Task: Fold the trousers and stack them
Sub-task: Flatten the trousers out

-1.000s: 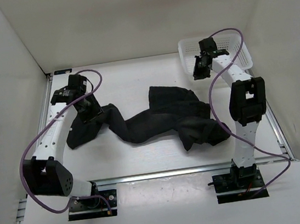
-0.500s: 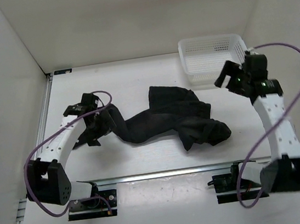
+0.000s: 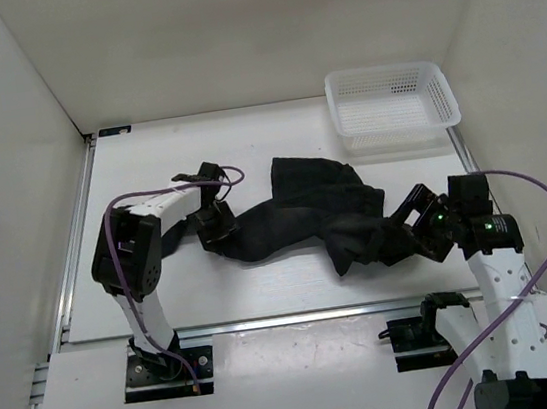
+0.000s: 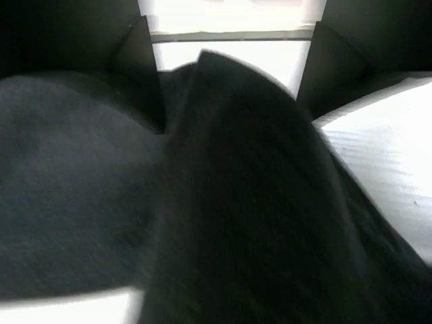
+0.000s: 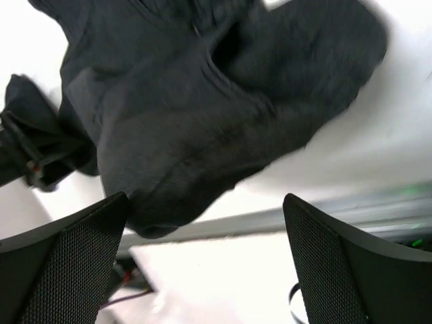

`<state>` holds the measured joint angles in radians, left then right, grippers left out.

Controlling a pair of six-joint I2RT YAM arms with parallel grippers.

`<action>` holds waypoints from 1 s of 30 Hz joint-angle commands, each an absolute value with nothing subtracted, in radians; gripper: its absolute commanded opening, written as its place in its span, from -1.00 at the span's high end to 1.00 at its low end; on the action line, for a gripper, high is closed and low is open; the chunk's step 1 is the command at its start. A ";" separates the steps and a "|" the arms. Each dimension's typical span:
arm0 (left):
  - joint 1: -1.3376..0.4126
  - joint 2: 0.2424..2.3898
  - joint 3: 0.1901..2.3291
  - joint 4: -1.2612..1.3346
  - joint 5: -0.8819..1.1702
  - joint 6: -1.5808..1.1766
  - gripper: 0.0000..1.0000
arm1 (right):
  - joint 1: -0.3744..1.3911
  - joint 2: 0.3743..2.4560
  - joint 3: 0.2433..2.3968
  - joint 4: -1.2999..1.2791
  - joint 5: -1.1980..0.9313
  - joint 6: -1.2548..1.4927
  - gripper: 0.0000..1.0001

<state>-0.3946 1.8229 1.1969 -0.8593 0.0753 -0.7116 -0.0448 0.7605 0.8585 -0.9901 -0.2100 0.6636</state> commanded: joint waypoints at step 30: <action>0.072 1.569 2.485 -1.241 0.121 -0.586 0.79 | 0.052 1.171 1.804 -0.736 -0.270 0.514 1.00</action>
<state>0.0471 1.5631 2.5118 -1.2419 0.1310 -0.6277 0.0631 1.2110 1.8168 -0.7109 -0.3614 0.5663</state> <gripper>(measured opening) 0.174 0.057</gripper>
